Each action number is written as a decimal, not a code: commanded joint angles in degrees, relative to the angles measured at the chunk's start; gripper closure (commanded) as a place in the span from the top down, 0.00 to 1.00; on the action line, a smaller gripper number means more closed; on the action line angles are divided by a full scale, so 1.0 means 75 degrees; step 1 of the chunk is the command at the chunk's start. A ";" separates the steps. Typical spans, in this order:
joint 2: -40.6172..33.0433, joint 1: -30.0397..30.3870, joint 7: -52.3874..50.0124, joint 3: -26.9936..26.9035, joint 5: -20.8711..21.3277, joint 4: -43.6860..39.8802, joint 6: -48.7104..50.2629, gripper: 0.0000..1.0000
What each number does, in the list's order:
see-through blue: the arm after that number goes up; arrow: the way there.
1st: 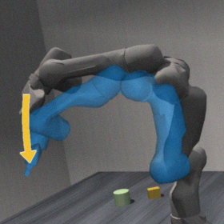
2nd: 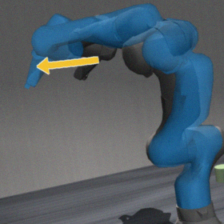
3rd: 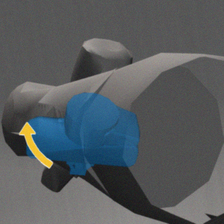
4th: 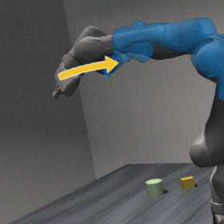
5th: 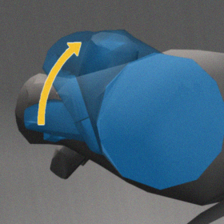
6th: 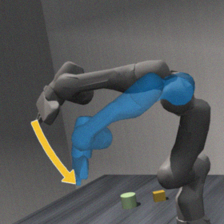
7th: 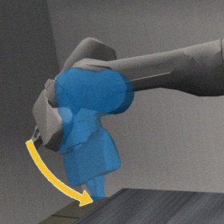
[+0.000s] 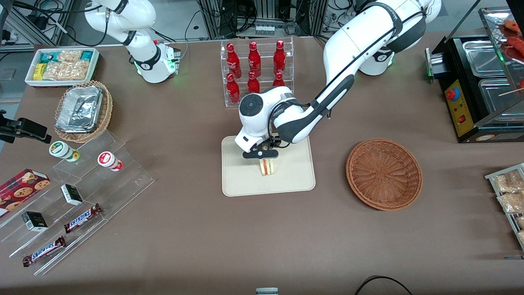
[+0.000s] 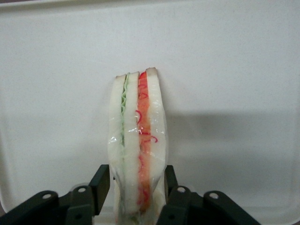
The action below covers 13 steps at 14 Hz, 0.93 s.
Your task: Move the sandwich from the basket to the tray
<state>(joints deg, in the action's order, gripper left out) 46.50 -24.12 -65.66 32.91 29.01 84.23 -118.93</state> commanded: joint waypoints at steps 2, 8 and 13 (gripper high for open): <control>-0.0970 0.0192 -0.0291 -0.0005 -0.0012 -0.0121 0.0865 1.00; -0.3067 0.1456 -0.0728 0.0042 -0.1099 -0.0063 0.2299 1.00; -0.4427 0.3096 0.2034 0.0042 -0.2554 -0.0004 0.3679 1.00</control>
<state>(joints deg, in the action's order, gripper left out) 18.26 -5.16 -57.21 32.85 13.49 81.60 -93.52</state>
